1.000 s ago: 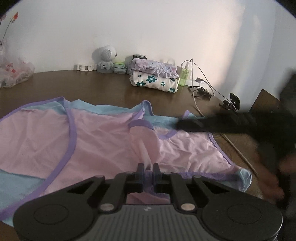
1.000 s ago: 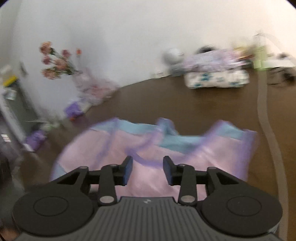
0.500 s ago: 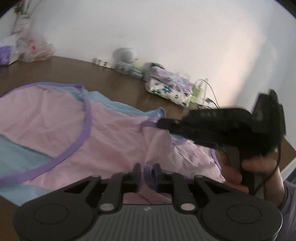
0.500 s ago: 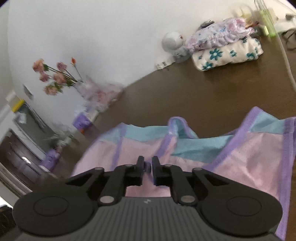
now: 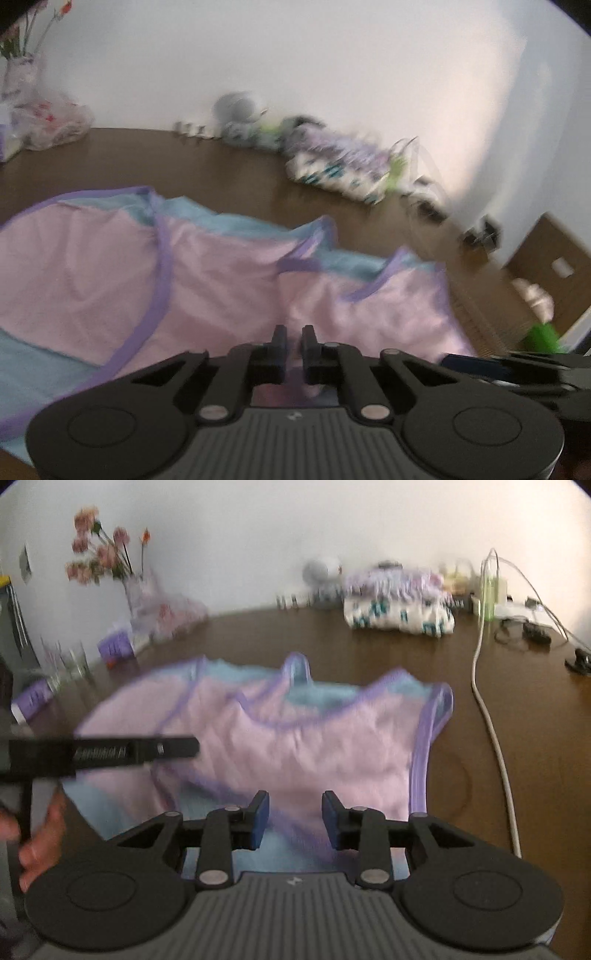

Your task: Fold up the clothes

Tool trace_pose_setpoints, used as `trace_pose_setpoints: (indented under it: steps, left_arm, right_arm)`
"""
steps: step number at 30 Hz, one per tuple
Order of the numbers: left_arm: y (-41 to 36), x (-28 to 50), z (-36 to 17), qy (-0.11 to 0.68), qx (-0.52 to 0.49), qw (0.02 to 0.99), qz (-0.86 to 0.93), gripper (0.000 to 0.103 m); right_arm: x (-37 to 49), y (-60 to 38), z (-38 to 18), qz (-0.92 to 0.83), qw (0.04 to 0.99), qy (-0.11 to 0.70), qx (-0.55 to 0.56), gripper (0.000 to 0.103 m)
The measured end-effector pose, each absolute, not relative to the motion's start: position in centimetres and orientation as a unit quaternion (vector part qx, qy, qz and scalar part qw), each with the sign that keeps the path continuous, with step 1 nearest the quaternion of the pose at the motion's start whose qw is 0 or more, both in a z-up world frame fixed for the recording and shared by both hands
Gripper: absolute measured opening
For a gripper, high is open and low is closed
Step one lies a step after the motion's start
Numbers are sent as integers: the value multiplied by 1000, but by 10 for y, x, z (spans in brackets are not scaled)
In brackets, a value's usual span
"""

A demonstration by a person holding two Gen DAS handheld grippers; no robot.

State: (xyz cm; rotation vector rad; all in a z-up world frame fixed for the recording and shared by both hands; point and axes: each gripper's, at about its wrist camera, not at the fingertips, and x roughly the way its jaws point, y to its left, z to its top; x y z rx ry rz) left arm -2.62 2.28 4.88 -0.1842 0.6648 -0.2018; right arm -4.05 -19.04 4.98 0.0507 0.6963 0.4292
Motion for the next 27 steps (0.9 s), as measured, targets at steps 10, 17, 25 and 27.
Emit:
trace_pose_setpoints:
  steps: [10,17,25,27]
  left_arm:
    - [-2,-8,53,330,-53,935,-121,33]
    - [13,0,49,341,-99,928,-113,1]
    - [16,2,48,341,-95,929,-103,4]
    - [16,2,48,340,-90,931,-100,4]
  right_arm:
    - [-71,-198,57,161,940,294,-64,32]
    - [-78,-189,54,155,941,281,-108,2]
    - [-91,-187,56,164,939,271,-133,9]
    - [-102,-189,60,179,942,249,-133,9]
